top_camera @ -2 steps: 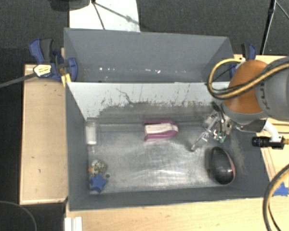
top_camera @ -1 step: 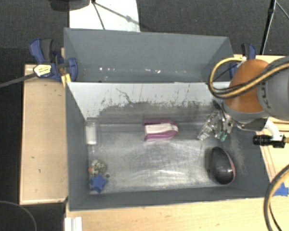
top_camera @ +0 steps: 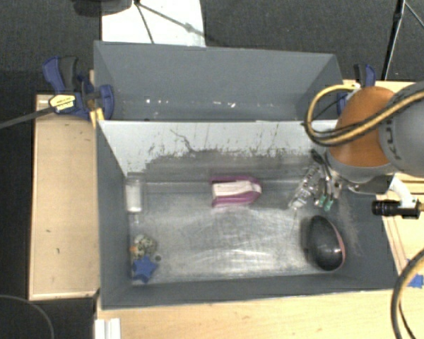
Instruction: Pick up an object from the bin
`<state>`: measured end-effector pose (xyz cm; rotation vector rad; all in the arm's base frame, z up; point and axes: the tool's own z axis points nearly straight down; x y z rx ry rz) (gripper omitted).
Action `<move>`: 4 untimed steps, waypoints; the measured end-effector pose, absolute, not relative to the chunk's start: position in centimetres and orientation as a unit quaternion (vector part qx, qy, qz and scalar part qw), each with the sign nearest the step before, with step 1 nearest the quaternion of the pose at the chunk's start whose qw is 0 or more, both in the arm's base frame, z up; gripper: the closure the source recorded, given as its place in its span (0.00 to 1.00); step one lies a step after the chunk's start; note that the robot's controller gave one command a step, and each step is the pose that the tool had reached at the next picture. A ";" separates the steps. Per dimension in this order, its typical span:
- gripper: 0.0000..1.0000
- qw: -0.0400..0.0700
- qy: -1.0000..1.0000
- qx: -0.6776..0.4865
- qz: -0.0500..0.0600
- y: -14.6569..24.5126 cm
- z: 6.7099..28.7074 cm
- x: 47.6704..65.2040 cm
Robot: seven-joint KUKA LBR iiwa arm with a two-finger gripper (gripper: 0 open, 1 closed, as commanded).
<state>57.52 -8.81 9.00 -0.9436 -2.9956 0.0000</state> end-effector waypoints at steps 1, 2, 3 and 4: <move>1.00 -0.003 -0.956 -0.292 0.000 -8.0 12.6 56.4; 1.00 0.003 -0.961 -0.276 0.000 -7.9 7.8 52.0; 1.00 -0.003 -0.961 -0.277 -0.001 -7.5 12.6 51.2; 1.00 -0.004 -0.949 -0.314 0.000 -8.7 19.5 49.2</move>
Offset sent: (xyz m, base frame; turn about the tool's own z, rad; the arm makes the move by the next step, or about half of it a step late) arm -0.0125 0.0087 0.0336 -0.0154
